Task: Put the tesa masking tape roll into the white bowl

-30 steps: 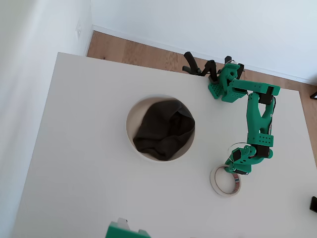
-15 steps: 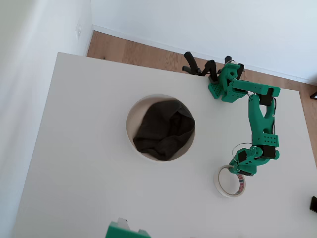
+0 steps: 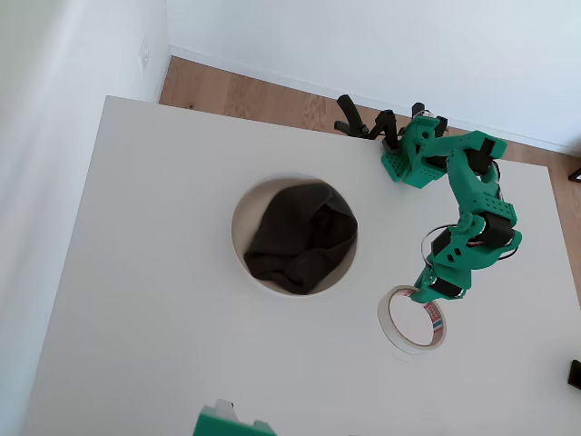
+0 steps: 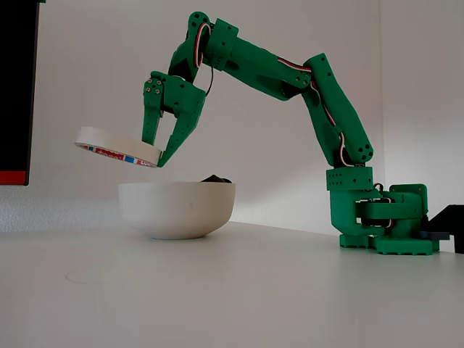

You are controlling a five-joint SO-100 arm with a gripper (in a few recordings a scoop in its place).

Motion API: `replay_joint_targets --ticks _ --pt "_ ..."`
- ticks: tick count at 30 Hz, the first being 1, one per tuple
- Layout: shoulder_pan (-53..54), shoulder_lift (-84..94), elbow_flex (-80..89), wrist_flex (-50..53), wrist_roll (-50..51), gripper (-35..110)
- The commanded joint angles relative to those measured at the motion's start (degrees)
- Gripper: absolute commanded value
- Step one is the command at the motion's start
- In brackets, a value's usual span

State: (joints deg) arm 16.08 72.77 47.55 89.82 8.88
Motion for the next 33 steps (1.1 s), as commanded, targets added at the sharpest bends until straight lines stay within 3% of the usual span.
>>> replay_joint_targets --ticks 1,18,33 --pt "5.2 8.1 -6.0 1.2 -0.4 -8" --pt "27.2 7.2 -14.0 0.6 -5.8 -8" --pt "35.9 -1.4 -14.0 -1.9 -6.8 -8"
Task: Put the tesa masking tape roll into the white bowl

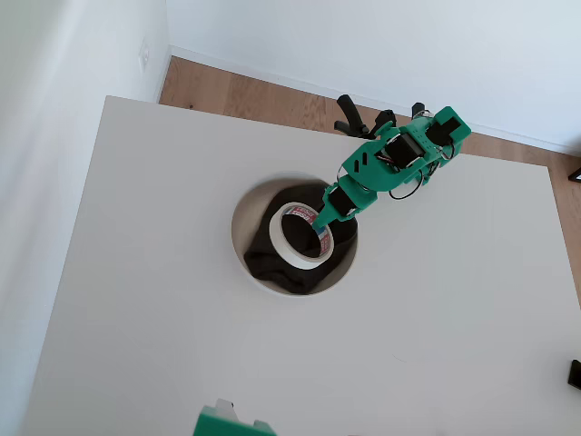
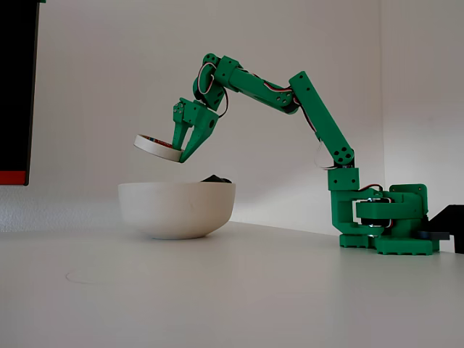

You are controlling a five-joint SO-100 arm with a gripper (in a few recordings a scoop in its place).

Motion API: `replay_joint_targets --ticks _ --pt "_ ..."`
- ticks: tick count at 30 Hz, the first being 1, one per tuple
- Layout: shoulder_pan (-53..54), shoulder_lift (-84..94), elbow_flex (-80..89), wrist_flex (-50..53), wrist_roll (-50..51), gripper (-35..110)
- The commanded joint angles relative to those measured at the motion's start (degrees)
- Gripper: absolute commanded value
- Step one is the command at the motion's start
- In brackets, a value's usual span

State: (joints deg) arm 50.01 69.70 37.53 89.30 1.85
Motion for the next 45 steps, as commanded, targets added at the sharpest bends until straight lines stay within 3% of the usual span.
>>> replay_joint_targets --ticks 1,39,40,43,45 --pt "2.3 1.1 -4.0 -1.8 0.3 -8" --pt "4.3 -15.4 -4.0 -6.8 1.0 -8" --pt "4.3 -15.3 -4.0 -6.8 1.6 -5" --pt "4.2 -15.3 -4.0 -6.2 2.5 32" --pt "4.2 -15.3 -4.0 -6.2 3.0 33"
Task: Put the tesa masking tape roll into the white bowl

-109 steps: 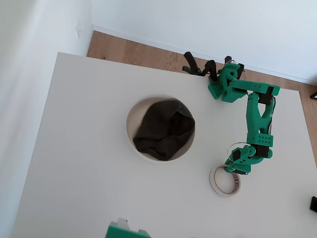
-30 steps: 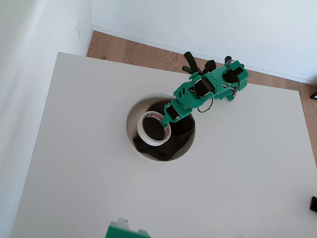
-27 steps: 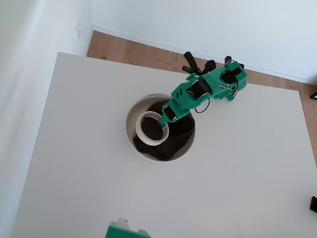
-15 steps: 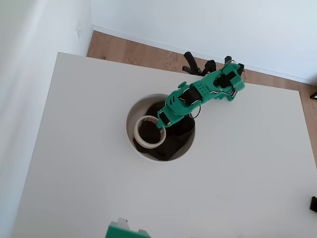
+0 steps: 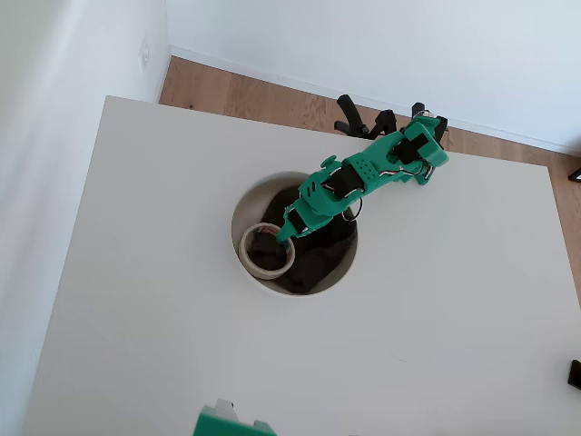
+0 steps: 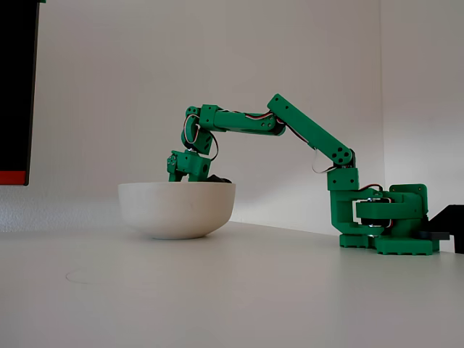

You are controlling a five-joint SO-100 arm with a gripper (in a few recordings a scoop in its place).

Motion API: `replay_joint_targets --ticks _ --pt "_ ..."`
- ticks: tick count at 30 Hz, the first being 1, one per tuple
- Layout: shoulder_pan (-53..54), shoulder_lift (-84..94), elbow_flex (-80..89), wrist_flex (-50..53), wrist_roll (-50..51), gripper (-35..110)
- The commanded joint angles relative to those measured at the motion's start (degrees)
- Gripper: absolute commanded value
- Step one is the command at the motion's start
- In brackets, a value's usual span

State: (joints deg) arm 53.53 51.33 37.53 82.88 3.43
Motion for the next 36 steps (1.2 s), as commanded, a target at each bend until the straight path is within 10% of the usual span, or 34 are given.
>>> replay_joint_targets --ticks 1,9,12,36 --pt "0.6 3.2 -4.0 0.3 1.4 30" --pt "0.5 3.7 -4.0 0.3 1.9 23" --pt "0.4 4.4 -4.0 0.0 2.0 -7" --pt "-14.4 21.0 -4.4 6.2 3.4 -8"
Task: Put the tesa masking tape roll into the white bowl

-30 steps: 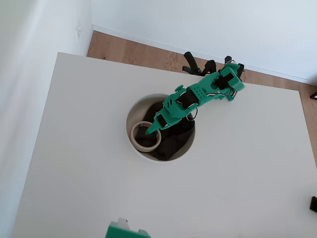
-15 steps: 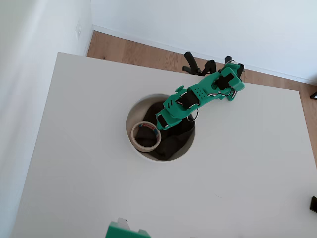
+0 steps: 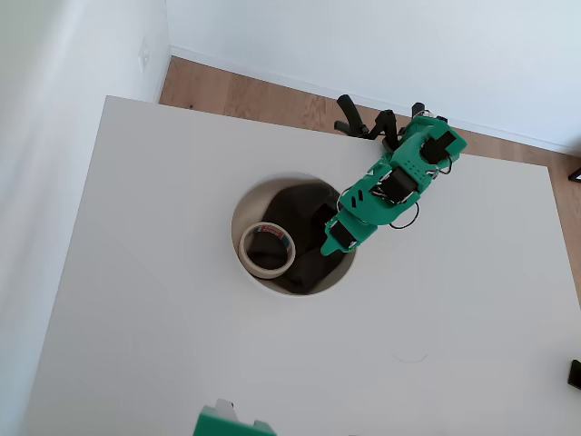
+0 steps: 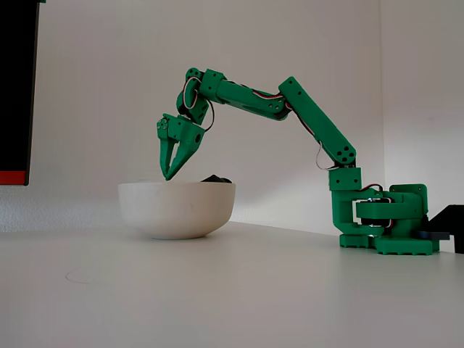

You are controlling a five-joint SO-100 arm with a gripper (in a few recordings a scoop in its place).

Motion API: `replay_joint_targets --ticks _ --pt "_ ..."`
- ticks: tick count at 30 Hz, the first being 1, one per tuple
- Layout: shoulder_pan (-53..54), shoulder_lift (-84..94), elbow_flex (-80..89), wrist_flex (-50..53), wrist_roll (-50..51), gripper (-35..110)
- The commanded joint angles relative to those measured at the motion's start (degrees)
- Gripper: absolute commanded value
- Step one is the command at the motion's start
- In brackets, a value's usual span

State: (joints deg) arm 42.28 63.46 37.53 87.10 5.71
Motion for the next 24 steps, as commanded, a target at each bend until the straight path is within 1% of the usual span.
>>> replay_joint_targets --ticks 1,15,24 --pt "-4.7 9.5 -4.4 2.5 1.2 -8" --pt "-28.7 14.7 -3.7 19.6 2.8 -8" --pt "-43.0 29.2 9.9 19.7 4.2 -8"
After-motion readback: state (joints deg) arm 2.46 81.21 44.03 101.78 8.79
